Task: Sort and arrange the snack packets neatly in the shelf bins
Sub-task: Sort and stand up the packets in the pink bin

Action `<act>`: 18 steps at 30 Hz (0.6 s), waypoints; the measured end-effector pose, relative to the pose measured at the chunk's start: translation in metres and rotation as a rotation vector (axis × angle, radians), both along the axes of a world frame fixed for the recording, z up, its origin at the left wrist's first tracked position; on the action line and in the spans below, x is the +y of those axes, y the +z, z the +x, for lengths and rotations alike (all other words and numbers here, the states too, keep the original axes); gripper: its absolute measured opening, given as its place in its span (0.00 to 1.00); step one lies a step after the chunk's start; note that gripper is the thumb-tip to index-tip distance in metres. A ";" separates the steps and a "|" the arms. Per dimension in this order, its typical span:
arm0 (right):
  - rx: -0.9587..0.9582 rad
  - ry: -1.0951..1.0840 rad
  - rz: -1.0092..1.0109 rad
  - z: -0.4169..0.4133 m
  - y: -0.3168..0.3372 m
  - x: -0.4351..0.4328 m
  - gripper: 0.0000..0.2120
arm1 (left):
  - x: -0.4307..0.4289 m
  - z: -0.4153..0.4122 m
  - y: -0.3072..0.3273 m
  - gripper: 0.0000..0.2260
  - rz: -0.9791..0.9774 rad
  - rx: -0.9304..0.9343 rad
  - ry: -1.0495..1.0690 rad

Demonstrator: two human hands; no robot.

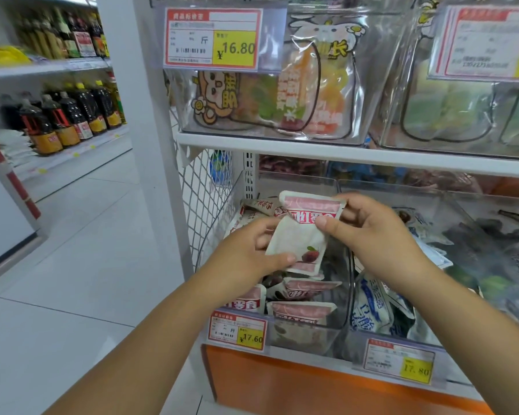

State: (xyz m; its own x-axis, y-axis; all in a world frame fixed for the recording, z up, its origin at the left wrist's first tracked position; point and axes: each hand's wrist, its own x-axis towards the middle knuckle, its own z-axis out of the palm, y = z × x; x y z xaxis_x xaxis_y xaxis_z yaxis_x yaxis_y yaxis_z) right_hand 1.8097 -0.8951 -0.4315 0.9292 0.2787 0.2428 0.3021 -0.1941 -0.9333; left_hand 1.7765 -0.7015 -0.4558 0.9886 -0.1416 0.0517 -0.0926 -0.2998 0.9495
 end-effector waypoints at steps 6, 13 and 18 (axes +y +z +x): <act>-0.024 -0.009 -0.010 -0.003 0.006 0.001 0.14 | 0.002 -0.001 0.000 0.12 0.065 -0.066 0.108; -0.072 -0.082 -0.261 -0.014 0.017 0.006 0.22 | 0.006 -0.007 -0.005 0.16 0.408 -0.550 0.327; 0.177 0.051 -0.034 -0.022 0.017 0.009 0.19 | 0.011 -0.008 -0.007 0.20 0.516 -0.537 0.178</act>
